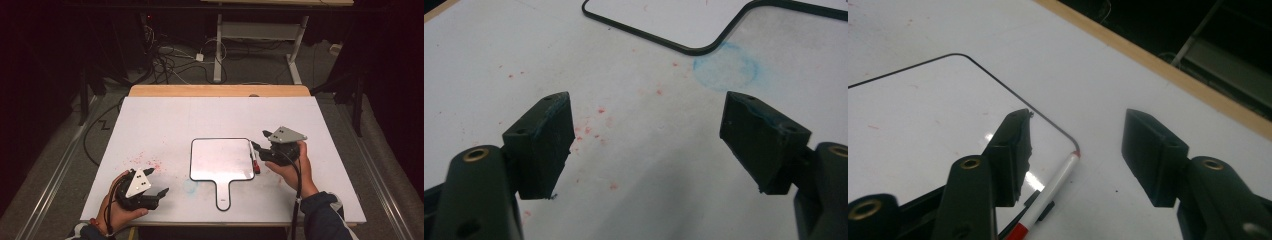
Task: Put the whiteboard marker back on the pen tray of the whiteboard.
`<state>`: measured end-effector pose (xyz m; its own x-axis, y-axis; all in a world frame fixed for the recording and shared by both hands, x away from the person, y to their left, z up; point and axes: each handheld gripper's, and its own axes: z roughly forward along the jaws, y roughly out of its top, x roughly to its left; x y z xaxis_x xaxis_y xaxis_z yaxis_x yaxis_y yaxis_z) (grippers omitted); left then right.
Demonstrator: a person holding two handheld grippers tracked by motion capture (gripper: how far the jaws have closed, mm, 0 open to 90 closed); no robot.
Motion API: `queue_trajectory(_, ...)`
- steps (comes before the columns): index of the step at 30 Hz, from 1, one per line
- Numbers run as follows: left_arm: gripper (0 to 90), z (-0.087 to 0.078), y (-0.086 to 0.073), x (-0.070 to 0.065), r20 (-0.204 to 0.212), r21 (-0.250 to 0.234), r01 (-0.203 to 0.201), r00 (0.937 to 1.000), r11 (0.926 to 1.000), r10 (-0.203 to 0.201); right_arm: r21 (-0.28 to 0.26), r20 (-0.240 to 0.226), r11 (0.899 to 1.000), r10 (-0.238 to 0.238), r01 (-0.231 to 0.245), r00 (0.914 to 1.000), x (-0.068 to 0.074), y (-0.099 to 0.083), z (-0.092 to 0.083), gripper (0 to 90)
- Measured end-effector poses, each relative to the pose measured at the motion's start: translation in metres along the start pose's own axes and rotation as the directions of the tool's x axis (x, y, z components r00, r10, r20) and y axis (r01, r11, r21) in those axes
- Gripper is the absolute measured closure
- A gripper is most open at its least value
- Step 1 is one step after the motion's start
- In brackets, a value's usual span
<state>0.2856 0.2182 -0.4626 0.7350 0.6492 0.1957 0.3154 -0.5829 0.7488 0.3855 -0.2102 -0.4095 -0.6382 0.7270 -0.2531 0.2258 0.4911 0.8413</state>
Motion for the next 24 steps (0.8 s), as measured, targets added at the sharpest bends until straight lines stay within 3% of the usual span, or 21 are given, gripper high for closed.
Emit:
queue_trajectory(8, 20.5, -0.003, 0.000, 0.003, -0.013, -0.014, 0.012, 0.9998, 0.9998, -0.012, -0.075, 0.036, 0.997, -0.028, 0.031, 0.9990, 0.005, -0.009, -0.033, 35.2)
queue_trajectory(18, 20.5, -0.004, 0.001, 0.004, -0.028, -0.018, 0.012, 0.9995, 0.9998, -0.012, -0.114, 0.088, 0.993, 0.035, -0.025, 0.9955, 0.009, -0.049, -0.061, 27.4)
queue_trajectory(21, 20.5, -0.006, 0.002, 0.005, -0.037, -0.022, 0.007, 0.9993, 0.9997, -0.008, -0.131, 0.086, 0.989, 0.082, -0.071, 0.9929, 0.011, -0.063, -0.068, 22.7)
queue_trajectory(24, 20.5, -0.009, 0.001, 0.005, -0.044, -0.034, 0.006, 0.9990, 0.9994, -0.007, -0.119, 0.129, 0.990, 0.089, -0.074, 0.9876, 0.018, -0.075, -0.072, 20.2)
